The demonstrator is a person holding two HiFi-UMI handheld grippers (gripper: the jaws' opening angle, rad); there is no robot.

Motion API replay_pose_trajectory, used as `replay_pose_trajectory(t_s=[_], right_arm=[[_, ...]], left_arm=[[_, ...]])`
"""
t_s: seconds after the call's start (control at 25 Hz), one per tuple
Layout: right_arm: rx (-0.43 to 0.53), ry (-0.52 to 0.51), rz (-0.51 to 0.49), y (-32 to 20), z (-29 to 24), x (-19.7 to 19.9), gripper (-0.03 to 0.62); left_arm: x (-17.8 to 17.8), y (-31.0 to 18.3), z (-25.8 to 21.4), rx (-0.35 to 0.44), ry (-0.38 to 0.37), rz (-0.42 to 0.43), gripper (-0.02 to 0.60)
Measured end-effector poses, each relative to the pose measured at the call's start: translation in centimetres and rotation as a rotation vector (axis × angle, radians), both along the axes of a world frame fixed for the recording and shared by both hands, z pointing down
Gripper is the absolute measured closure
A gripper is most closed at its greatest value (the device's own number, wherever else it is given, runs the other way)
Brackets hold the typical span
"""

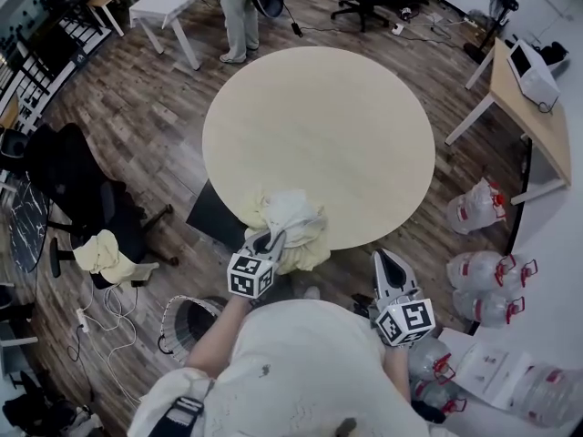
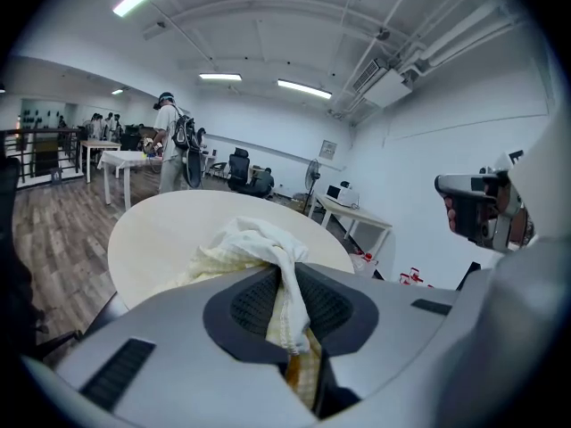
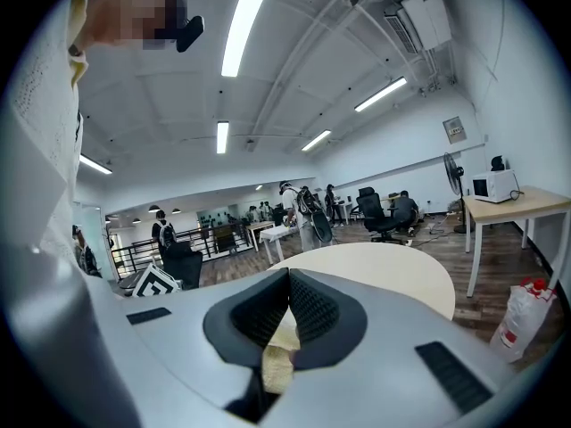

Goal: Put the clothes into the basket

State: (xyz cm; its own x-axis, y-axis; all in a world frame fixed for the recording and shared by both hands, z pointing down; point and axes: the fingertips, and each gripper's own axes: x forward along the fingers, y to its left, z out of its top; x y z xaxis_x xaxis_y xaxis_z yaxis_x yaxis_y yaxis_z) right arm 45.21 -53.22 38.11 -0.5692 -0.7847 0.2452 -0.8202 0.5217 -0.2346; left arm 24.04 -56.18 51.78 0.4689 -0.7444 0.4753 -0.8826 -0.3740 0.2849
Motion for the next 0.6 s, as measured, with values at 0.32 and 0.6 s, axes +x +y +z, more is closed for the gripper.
replay_pose_trajectory(t_s=[0.32,0.6], right_arm=[[-0.002,0.003,-0.059,2.1,0.2,1.6,0.586],[0.006,-0.011,-0.112,4.3,0.4,1.7,0.586]], left_arm=[[1.9,2.4,-4.5,0.111,0.034,-0.054,0.518],[2.0,5.2,-6.6,0.169,0.055,-0.116,0.519]])
